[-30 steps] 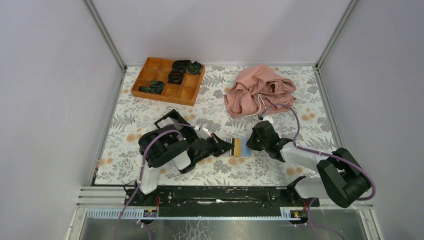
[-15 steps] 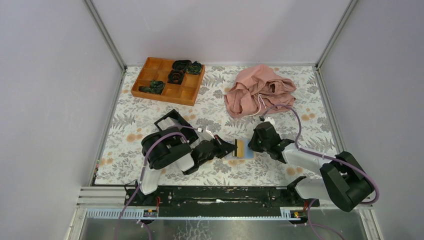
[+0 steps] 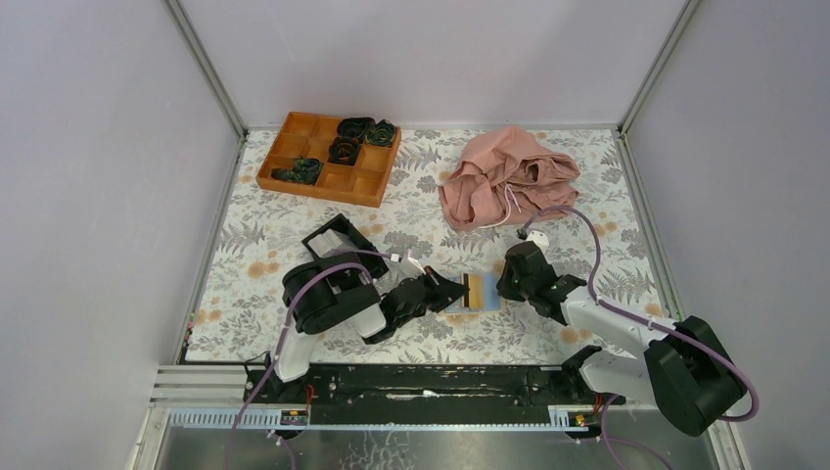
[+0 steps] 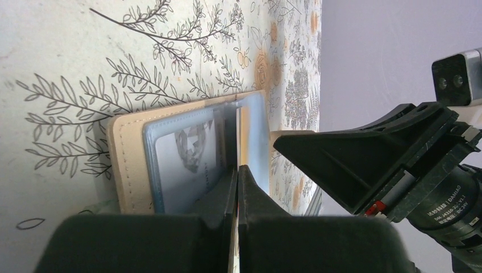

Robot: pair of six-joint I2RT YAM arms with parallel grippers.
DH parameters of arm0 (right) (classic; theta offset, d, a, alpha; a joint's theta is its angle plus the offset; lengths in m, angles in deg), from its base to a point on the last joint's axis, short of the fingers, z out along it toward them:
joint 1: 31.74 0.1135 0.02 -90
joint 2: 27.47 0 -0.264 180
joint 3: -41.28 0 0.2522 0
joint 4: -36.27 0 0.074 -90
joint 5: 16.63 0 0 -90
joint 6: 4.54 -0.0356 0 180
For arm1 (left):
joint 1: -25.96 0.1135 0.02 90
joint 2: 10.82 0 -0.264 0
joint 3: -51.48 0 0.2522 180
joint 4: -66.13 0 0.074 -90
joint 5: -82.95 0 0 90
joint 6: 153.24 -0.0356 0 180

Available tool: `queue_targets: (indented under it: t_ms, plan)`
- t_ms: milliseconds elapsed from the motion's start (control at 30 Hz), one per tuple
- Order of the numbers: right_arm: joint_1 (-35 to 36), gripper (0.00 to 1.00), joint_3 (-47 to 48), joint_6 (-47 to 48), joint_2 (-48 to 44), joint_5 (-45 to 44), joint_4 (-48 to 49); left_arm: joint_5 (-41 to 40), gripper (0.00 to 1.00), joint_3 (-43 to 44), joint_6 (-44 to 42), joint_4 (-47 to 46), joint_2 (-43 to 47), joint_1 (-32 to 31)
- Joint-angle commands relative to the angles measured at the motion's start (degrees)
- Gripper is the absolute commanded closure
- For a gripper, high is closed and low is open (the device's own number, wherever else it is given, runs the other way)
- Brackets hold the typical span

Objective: Put the credit cards into the card holder
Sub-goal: Insert the credit card into the card holder.

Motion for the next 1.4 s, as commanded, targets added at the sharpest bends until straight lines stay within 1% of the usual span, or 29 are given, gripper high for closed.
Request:
queue_targets:
  t_ms: [0, 267, 500, 567, 700, 767, 967, 1200, 1367]
  plan:
    - [0.0, 0.79, 0.3, 0.9, -1.7, -5.1, -3.6, -3.3, 1.00, 1.1, -1.0, 4.7, -0.5, -1.1]
    - [0.0, 0.79, 1.0, -0.8, 0.5, -5.9, -5.4, -5.4, 1.00, 2.8, -2.3, 12.8, 1.9, -2.8]
    - [0.0, 0.78, 0.8, -2.3, 0.3, -5.3, -5.9, -6.7, 1.00, 5.0, -3.4, 19.8, 2.3, -5.0]
    - [0.0, 0.78, 0.6, -2.7, 0.1, -4.6, -5.7, -7.0, 0.96, 5.5, -3.5, 21.2, 2.0, -5.6]
    - [0.0, 0.79, 0.2, -3.5, -0.2, -2.8, -5.0, -7.2, 0.83, 6.8, -4.1, 24.6, 1.4, -7.2]
    - [0.0, 0.79, 0.0, -3.9, -0.3, -2.4, -4.7, -7.4, 0.79, 7.5, -4.4, 26.0, 1.1, -7.8]
    - [0.0, 0.79, -1.0, -4.7, -0.9, -1.4, -4.1, -8.3, 0.71, 9.8, -4.8, 30.1, 0.6, -9.5]
    - [0.0, 0.79, -1.8, -5.2, -2.0, -0.7, -3.9, -10.0, 0.63, 13.2, -6.1, 37.9, 0.5, -11.3]
    - [-0.1, 0.80, -1.8, -5.5, -2.0, 0.1, -3.3, -9.3, 0.59, 15.5, -7.9, 42.2, 0.1, -11.8]
